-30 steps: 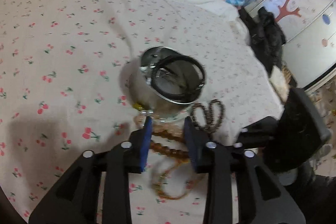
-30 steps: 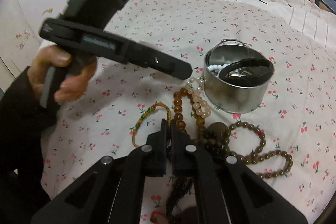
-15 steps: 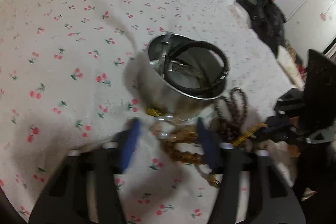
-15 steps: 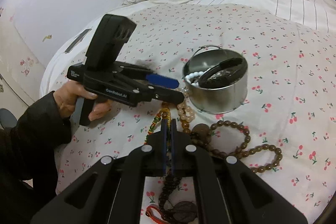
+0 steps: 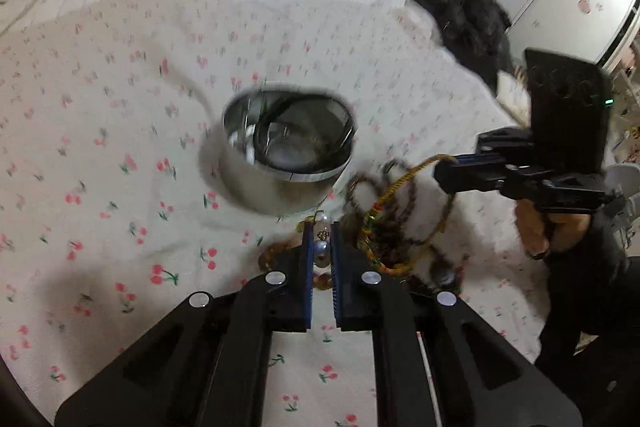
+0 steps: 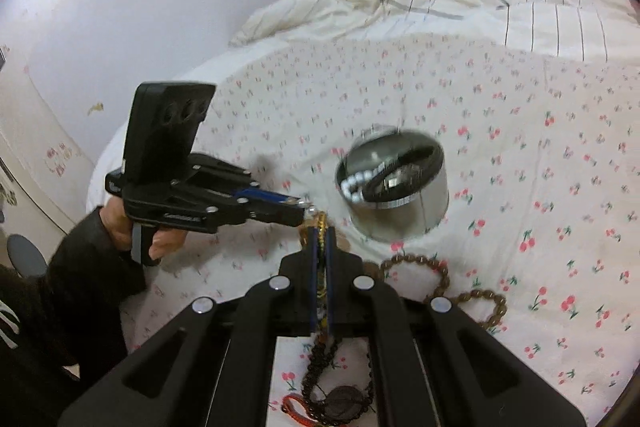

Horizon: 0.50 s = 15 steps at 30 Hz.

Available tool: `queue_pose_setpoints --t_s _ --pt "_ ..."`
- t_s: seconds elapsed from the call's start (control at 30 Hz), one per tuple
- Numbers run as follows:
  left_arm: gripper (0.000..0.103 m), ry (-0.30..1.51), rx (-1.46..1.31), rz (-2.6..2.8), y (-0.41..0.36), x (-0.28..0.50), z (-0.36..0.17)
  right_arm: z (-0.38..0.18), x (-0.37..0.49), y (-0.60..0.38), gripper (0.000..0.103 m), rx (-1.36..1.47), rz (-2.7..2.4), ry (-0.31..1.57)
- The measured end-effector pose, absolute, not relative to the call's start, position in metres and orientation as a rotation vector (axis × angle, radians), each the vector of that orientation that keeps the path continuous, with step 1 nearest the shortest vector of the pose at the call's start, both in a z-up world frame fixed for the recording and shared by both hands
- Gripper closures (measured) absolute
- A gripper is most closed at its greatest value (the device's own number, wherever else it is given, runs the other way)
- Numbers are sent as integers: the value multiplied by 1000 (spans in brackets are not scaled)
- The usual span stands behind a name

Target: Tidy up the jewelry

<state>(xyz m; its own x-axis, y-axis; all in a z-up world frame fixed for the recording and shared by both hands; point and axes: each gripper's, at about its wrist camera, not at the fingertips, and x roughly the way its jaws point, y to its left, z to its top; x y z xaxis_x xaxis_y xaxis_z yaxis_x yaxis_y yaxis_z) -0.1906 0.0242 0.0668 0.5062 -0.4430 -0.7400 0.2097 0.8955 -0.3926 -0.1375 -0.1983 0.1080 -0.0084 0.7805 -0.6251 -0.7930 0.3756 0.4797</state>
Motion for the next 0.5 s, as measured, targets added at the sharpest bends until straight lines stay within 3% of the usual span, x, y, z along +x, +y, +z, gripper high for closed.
queue_pose_setpoints --t_s 0.27,0.5 --pt "96 793 -357 -391 30 -180 117 156 -123 -199 99 19 1183 827" --pt "96 799 -386 -314 25 -149 99 144 -103 -178 99 3 1090 834"
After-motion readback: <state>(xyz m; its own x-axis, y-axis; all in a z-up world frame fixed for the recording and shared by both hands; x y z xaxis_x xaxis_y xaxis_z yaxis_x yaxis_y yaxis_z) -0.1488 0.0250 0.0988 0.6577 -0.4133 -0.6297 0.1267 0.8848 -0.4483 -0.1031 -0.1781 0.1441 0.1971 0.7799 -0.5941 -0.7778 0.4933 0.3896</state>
